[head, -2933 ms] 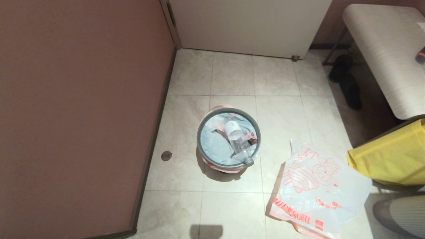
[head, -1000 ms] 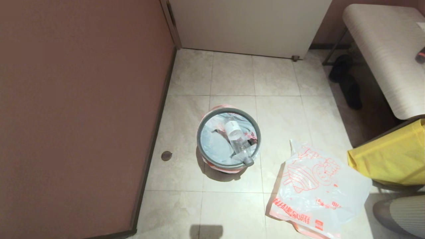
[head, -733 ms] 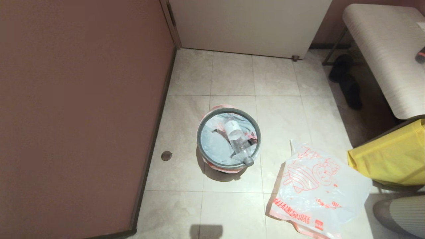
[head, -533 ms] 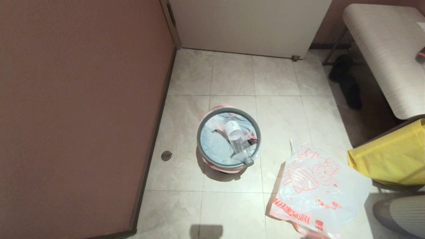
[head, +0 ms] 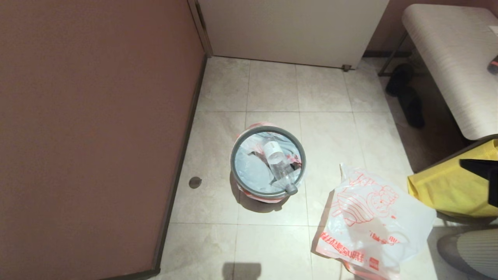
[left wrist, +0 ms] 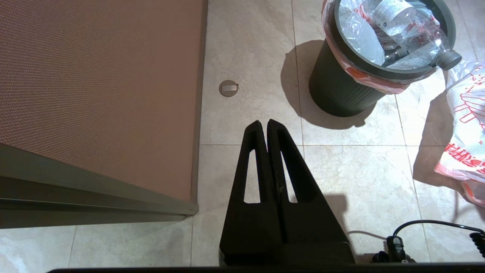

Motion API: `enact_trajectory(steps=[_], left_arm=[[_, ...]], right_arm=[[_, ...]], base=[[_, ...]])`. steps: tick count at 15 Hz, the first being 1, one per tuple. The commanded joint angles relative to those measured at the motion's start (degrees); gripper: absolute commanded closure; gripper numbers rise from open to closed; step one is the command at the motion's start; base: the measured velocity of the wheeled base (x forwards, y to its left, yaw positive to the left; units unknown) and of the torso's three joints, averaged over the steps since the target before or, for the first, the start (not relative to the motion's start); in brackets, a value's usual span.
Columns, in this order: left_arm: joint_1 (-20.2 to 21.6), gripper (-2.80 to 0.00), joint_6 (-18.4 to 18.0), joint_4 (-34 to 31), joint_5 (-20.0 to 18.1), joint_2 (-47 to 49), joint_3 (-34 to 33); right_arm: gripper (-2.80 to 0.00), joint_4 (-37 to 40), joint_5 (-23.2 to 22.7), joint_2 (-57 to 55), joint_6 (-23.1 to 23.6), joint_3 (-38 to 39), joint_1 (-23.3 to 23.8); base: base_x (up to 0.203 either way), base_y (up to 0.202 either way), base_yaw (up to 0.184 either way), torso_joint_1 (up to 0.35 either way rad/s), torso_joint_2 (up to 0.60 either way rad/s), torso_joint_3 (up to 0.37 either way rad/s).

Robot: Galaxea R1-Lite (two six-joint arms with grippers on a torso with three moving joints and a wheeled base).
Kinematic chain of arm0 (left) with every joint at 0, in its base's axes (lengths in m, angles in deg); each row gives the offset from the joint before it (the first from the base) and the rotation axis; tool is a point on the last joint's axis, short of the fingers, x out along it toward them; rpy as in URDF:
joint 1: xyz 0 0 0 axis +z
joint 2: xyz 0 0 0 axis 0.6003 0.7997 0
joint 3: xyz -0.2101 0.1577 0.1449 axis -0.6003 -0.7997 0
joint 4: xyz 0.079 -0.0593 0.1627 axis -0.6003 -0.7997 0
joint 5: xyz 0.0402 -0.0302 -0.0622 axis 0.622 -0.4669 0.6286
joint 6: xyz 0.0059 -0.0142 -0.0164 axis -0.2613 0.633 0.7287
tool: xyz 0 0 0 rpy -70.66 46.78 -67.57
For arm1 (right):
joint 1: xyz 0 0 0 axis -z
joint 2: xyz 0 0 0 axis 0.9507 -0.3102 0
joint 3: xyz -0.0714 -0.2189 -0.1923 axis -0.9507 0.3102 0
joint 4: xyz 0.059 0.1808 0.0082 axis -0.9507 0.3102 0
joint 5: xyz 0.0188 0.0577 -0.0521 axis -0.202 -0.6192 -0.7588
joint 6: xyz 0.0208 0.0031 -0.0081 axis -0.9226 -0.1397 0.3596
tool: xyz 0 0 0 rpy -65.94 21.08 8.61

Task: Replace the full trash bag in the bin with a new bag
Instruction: Place the trash can ring on the floor

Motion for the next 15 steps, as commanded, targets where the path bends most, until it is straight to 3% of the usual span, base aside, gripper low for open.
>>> enact_trajectory(steps=[1,8,15], left_arm=[[0.0,0.0,0.0,0.0,0.0,0.0,0.0],[0.0,0.0,0.0,0.0,0.0,0.0,0.0],[0.0,0.0,0.0,0.0,0.0,0.0,0.0]], right_arm=[[0.0,-0.1,-0.1,-14.3,0.4,-3.9,-1.9],[0.0,-2.0,0.9,-45.5,-0.1,-26.9,-12.6],[0.0,-1.6,7.2,-61.5,-0.4,-47.3,-21.3]], base=[[0.0,0.0,0.0,0.0,0.0,0.0],[0.0,0.0,0.0,0.0,0.0,0.0],[0.0,0.0,0.0,0.0,0.0,0.0]])
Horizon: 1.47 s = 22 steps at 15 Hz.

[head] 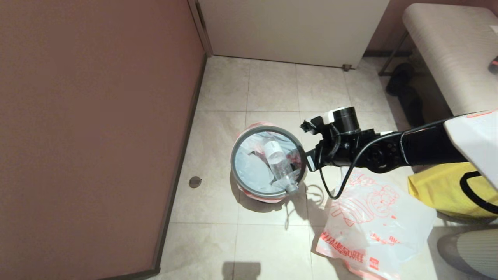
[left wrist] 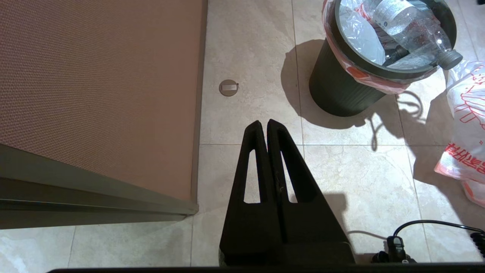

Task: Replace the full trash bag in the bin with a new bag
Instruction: Place the trash can ring on the floor

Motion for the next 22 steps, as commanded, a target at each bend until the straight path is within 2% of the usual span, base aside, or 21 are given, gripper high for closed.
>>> enact_trajectory(steps=[1,3,5,10,12,16,18,22], left_arm=[[0.0,0.0,0.0,0.0,0.0,0.0,0.0],[0.0,0.0,0.0,0.0,0.0,0.0,0.0],[0.0,0.0,0.0,0.0,0.0,0.0,0.0],[0.0,0.0,0.0,0.0,0.0,0.0,0.0],[0.0,0.0,0.0,0.0,0.0,0.0,0.0],[0.0,0.0,0.0,0.0,0.0,0.0,0.0],[0.0,0.0,0.0,0.0,0.0,0.0,0.0],[0.0,0.0,0.0,0.0,0.0,0.0,0.0]], right_arm=[[0.0,0.8,0.2,-4.0,0.0,-3.6,-1.1],[0.0,2.8,0.3,-3.8,-0.8,-4.3,-2.4],[0.0,4.7,0.1,-3.5,-4.2,-4.2,-4.1],[0.0,5.1,0.1,-8.1,-4.7,-5.8,-7.1],[0.0,5.2,0.2,-11.4,-5.5,-9.1,-7.2],[0.0,8.7,0.0,-18.7,-7.3,-21.3,-7.5],[0.0,9.3,-0.1,-18.4,-7.9,-22.0,-8.5],[0.0,6.4,-1.5,-13.2,-16.0,-21.9,-8.5]], base=[[0.0,0.0,0.0,0.0,0.0,0.0],[0.0,0.0,0.0,0.0,0.0,0.0],[0.0,0.0,0.0,0.0,0.0,0.0],[0.0,0.0,0.0,0.0,0.0,0.0],[0.0,0.0,0.0,0.0,0.0,0.0],[0.0,0.0,0.0,0.0,0.0,0.0],[0.0,0.0,0.0,0.0,0.0,0.0],[0.0,0.0,0.0,0.0,0.0,0.0]])
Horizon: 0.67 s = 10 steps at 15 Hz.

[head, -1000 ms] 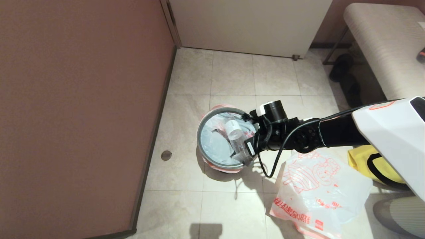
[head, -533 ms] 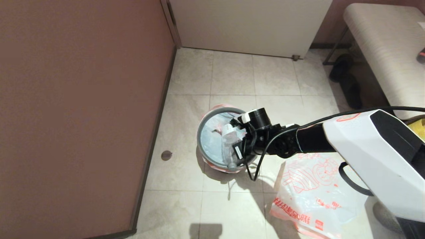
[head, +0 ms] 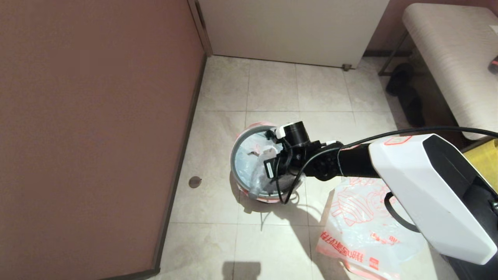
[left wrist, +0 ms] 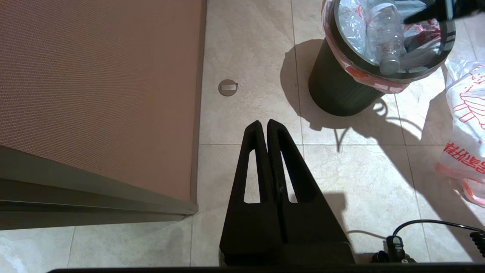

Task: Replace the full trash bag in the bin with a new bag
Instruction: Place the trash can ring on the floor

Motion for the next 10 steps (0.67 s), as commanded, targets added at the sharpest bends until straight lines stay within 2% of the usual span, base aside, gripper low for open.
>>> enact_trajectory(steps=[1,8,10], left_arm=[[0.0,0.0,0.0,0.0,0.0,0.0,0.0],[0.0,0.0,0.0,0.0,0.0,0.0,0.0],[0.0,0.0,0.0,0.0,0.0,0.0,0.0]], right_arm=[[0.0,-2.5,-0.1,2.2,-2.2,0.0,0.0],[0.0,-16.0,0.1,-5.7,-2.2,-0.5,1.2],[0.0,-20.7,0.3,-9.3,-0.3,-0.6,2.1]], base=[[0.0,0.0,0.0,0.0,0.0,0.0],[0.0,0.0,0.0,0.0,0.0,0.0],[0.0,0.0,0.0,0.0,0.0,0.0]])
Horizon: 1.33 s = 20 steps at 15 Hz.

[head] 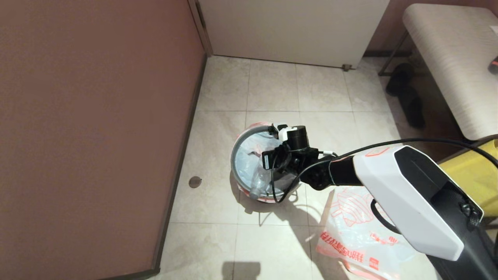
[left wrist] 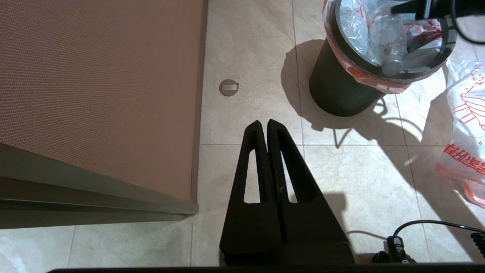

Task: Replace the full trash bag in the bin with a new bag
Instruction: Place the trash can ring on the floor

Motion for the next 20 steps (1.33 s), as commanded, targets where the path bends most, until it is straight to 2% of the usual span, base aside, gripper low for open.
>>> enact_trajectory(steps=[1,3,12,16,18,19,20], left_arm=[[0.0,0.0,0.0,0.0,0.0,0.0,0.0],[0.0,0.0,0.0,0.0,0.0,0.0,0.0],[0.0,0.0,0.0,0.0,0.0,0.0,0.0],[0.0,0.0,0.0,0.0,0.0,0.0,0.0],[0.0,0.0,0.0,0.0,0.0,0.0,0.0],[0.0,0.0,0.0,0.0,0.0,0.0,0.0],[0.0,0.0,0.0,0.0,0.0,0.0,0.0]], right_arm=[[0.0,-3.0,0.1,-4.1,1.1,-0.3,0.8],[0.0,-6.0,0.1,-6.9,2.1,-0.5,1.2],[0.0,-4.9,0.8,-7.9,4.2,-0.4,0.9],[0.0,-1.4,4.6,0.6,2.6,1.5,0.4],[0.0,2.6,7.2,5.7,1.1,6.4,0.3],[0.0,4.3,9.8,7.1,0.9,9.0,0.4],[0.0,5.5,14.9,8.0,0.7,11.0,0.6]], base=[[0.0,0.0,0.0,0.0,0.0,0.0],[0.0,0.0,0.0,0.0,0.0,0.0],[0.0,0.0,0.0,0.0,0.0,0.0],[0.0,0.0,0.0,0.0,0.0,0.0],[0.0,0.0,0.0,0.0,0.0,0.0],[0.0,0.0,0.0,0.0,0.0,0.0],[0.0,0.0,0.0,0.0,0.0,0.0]])
